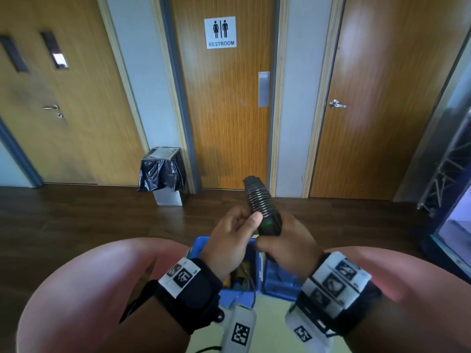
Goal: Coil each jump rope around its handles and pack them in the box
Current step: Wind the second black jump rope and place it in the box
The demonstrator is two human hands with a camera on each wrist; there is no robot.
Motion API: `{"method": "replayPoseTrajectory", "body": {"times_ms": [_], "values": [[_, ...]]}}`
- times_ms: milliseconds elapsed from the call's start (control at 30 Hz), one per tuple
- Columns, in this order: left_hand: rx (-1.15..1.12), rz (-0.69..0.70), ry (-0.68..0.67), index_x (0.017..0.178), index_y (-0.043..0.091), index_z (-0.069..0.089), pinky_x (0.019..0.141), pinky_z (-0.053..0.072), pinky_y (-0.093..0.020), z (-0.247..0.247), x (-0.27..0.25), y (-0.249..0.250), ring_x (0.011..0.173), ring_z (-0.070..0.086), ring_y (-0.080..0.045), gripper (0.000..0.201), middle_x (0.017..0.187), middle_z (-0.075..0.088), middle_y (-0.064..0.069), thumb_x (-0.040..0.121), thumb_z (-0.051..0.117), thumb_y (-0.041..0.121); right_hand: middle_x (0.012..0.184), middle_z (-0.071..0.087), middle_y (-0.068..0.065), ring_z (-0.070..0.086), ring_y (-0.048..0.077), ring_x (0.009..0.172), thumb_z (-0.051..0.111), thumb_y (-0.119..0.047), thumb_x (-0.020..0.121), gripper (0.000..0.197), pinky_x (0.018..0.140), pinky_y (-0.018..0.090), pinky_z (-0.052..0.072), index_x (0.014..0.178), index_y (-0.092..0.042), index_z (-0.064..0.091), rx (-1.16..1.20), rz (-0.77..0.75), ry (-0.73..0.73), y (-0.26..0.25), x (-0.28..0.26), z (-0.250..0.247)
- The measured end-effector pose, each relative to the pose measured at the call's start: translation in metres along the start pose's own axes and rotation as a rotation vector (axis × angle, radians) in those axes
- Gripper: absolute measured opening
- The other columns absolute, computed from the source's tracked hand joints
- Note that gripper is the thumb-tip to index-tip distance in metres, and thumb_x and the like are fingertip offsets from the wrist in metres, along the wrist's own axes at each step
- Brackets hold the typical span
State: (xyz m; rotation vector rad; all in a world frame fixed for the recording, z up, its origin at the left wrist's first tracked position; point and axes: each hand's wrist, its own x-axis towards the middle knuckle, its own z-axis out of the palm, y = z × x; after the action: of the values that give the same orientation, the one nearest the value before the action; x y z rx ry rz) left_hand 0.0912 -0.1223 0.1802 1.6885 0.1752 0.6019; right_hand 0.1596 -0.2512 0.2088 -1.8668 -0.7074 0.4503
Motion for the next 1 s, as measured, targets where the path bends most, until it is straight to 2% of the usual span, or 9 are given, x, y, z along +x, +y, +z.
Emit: {"method": "replayPoseTrajectory", "body": {"times_ms": [67, 133, 267, 467, 600, 700, 767, 867, 1000], "values": [[0.083, 0.072, 0.006, 0.072, 0.021, 0.055, 0.067, 0.04, -0.025, -0.026, -0.006, -0.002, 0.066, 0.049, -0.008, 0.035, 0.064, 0.051, 0.004, 0.085, 0.055, 0.054, 0.053, 0.047, 0.006, 0.041, 0.019, 0.045, 0.07, -0.009, 0.059, 0.019, 0.043, 0.026, 0.031, 0.068, -0.01, 0.053, 0.282, 0.063, -0.033, -0.013, -0.003, 0.008], [0.044, 0.07, -0.014, 0.063, 0.023, 0.05, 0.059, 0.032, -0.023, -0.047, -0.012, -0.002, 0.059, 0.039, -0.007, 0.035, 0.059, 0.04, 0.005, 0.086, 0.056, 0.048, 0.053, 0.042, 0.006, 0.037, 0.018, 0.044, 0.067, -0.01, 0.054, 0.021, 0.044, 0.025, 0.029, 0.066, -0.012, 0.05, 0.395, 0.074, -0.073, -0.025, -0.007, 0.02], [-0.151, 0.008, -0.028, 0.057, 0.025, 0.049, 0.058, 0.029, -0.028, -0.078, -0.017, -0.001, 0.056, 0.035, -0.009, 0.035, 0.056, 0.038, 0.008, 0.077, 0.062, 0.05, 0.054, 0.041, 0.004, 0.039, 0.018, 0.045, 0.068, -0.012, 0.048, 0.028, 0.047, 0.024, 0.031, 0.068, -0.011, 0.049, 0.499, 0.054, -0.072, -0.035, -0.01, 0.053], [-0.187, -0.05, 0.036, 0.057, 0.026, 0.054, 0.066, 0.029, -0.04, -0.115, -0.026, -0.009, 0.06, 0.037, -0.02, 0.036, 0.058, 0.042, 0.001, 0.071, 0.071, 0.054, 0.058, 0.038, 0.008, 0.037, 0.019, 0.044, 0.07, -0.017, 0.042, 0.041, 0.046, 0.024, 0.03, 0.075, -0.006, 0.048, 0.699, 0.075, -0.128, -0.043, -0.014, 0.096], [-0.339, -0.144, -0.024, 0.069, 0.012, 0.055, 0.068, 0.035, -0.051, -0.132, -0.032, -0.01, 0.069, 0.042, -0.037, 0.055, 0.073, 0.046, -0.021, 0.066, 0.085, 0.057, 0.064, 0.038, 0.012, 0.038, 0.021, 0.047, 0.068, -0.017, 0.045, 0.049, 0.047, 0.026, 0.031, 0.09, -0.005, 0.05, 0.829, 0.096, -0.254, -0.052, -0.019, 0.119], [-0.442, -0.24, -0.11, 0.079, -0.001, 0.048, 0.059, 0.049, -0.045, -0.139, -0.037, -0.004, 0.051, 0.056, -0.033, 0.057, 0.064, 0.051, -0.024, 0.071, 0.085, 0.042, 0.06, 0.046, 0.012, 0.041, 0.021, 0.048, 0.066, -0.021, 0.045, 0.048, 0.047, 0.027, 0.036, 0.084, -0.001, 0.048, 0.849, 0.09, -0.325, -0.059, -0.021, 0.128], [-0.496, -0.261, -0.165, 0.072, 0.006, 0.047, 0.05, 0.052, -0.039, -0.143, -0.04, 0.001, 0.038, 0.056, -0.027, 0.05, 0.055, 0.051, -0.021, 0.07, 0.086, 0.037, 0.059, 0.052, 0.012, 0.046, 0.023, 0.049, 0.064, -0.024, 0.046, 0.05, 0.048, 0.027, 0.041, 0.087, 0.0, 0.049, 0.823, 0.088, -0.378, -0.062, -0.022, 0.131], [-0.478, -0.211, -0.175, 0.071, 0.009, 0.044, 0.051, 0.048, -0.037, -0.154, -0.036, 0.0, 0.038, 0.053, -0.026, 0.06, 0.052, 0.05, -0.02, 0.062, 0.091, 0.046, 0.067, 0.059, 0.015, 0.057, 0.026, 0.056, 0.062, -0.025, 0.047, 0.054, 0.054, 0.029, 0.049, 0.093, 0.002, 0.052, 0.717, 0.089, -0.458, -0.068, -0.023, 0.13], [-0.427, -0.199, -0.295, 0.091, 0.013, 0.058, 0.053, 0.045, -0.034, -0.171, -0.029, 0.003, 0.046, 0.057, -0.025, 0.06, 0.065, 0.059, -0.018, 0.056, 0.093, 0.048, 0.081, 0.059, 0.02, 0.063, 0.031, 0.068, 0.063, -0.022, 0.049, 0.05, 0.063, 0.034, 0.053, 0.093, 0.002, 0.057, 0.681, 0.092, -0.535, -0.072, -0.021, 0.126]]}}
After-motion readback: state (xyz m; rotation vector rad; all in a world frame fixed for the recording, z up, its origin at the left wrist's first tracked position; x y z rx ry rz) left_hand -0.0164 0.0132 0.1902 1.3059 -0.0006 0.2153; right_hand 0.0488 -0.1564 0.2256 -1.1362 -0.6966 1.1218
